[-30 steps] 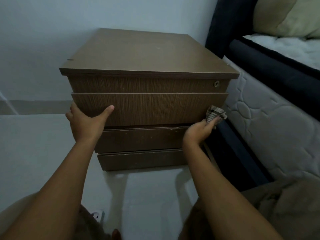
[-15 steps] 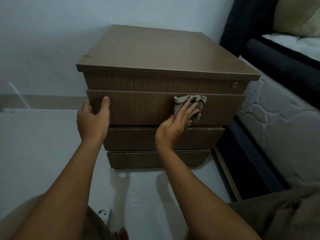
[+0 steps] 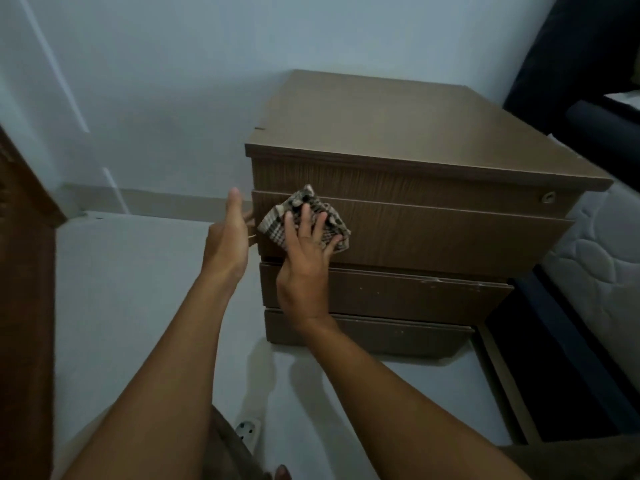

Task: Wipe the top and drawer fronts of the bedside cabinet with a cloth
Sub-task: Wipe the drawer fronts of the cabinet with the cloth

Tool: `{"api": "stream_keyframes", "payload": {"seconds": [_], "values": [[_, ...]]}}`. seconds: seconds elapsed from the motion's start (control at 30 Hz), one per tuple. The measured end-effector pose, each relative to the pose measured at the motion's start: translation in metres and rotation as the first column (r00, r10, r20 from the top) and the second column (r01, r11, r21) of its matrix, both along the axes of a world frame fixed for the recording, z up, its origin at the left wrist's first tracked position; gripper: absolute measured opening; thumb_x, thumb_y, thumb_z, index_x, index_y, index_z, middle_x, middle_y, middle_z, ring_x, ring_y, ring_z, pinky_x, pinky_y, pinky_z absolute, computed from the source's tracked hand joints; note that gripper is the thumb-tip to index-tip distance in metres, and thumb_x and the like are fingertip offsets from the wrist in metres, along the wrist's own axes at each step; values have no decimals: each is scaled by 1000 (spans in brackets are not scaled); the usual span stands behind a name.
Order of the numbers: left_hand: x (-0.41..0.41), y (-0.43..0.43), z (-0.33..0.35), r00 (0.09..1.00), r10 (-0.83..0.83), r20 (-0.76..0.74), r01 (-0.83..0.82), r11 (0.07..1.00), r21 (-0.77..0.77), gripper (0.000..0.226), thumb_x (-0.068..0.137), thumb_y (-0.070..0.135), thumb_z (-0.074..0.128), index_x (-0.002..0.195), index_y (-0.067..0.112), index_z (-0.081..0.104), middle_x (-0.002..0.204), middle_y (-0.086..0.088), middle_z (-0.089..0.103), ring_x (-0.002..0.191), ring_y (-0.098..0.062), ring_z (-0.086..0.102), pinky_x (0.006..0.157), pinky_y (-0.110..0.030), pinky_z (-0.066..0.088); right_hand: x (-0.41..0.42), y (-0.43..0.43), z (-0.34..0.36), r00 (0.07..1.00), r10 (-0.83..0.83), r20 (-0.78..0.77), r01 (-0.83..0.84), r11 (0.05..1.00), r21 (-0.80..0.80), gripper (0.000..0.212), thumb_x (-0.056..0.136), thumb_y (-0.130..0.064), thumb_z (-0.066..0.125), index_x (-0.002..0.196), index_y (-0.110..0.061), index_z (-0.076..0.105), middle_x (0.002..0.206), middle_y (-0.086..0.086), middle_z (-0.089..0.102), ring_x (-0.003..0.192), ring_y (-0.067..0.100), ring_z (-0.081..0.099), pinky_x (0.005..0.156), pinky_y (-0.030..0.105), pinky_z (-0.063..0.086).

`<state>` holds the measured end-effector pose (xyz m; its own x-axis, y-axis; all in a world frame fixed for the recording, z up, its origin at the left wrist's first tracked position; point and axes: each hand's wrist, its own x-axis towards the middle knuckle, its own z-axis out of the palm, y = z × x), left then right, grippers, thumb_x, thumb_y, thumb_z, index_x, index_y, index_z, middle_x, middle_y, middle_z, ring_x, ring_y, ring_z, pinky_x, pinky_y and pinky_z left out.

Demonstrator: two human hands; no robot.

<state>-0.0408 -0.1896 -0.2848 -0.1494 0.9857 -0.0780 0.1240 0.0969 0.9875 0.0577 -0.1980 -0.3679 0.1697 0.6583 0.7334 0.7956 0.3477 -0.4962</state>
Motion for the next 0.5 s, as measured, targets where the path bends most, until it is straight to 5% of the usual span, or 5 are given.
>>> {"api": "stream_keyframes", "payload": {"seconds": [0.13, 0.23, 0.33, 0.4, 0.5], "values": [[-9, 3, 2, 1000, -24, 14, 24, 999, -33, 85, 68, 89, 17, 97, 31, 72, 116, -3, 69, 110, -20, 60, 103, -43, 41, -9, 1, -9, 972, 109, 208, -91, 992, -93, 70, 79, 7, 41, 146, -14, 34, 157, 2, 14, 146, 14, -12, 109, 52, -17], [-11, 5, 3, 1000, 5, 25, -4, 1000, -25, 75, 89, 74, 16, 102, 22, 70, 102, 2, 64, 96, -13, 58, 85, -29, 38, -6, -2, -11, 940, 188, 283, -146, 976, -162, 74, 76, 14, 52, 144, -13, 38, 156, 6, 25, 146, 15, -3, 111, 50, -13], [-10, 10, 0, 999, 7, 40, -6, 1000, -15, 72, 95, 66, 18, 100, 16, 71, 94, -3, 68, 88, -15, 62, 68, -29, 37, 7, -15, -12, 868, 408, 282, -299, 884, -360, 62, 79, 7, 46, 139, -11, 47, 150, 8, 39, 143, 22, 23, 117, 54, 12], [-9, 14, -1, 999, 19, 41, -19, 1000, -7, 66, 96, 62, 24, 97, 15, 71, 95, -5, 70, 87, -16, 65, 68, -29, 38, 18, -30, -9, 838, 500, 217, -351, 800, -488, 56, 82, -13, 34, 134, -13, 53, 144, 4, 48, 137, 21, 38, 112, 46, 32], [-7, 16, -6, 1000, 21, -14, -20, 1000, 13, 44, 93, 56, 42, 84, 21, 67, 93, -8, 72, 86, -20, 67, 79, -36, 50, 36, -51, 9, 841, 475, 260, -368, 854, -369, 51, 80, -19, 39, 126, -14, 60, 136, 1, 56, 131, 19, 45, 109, 35, 39]]}}
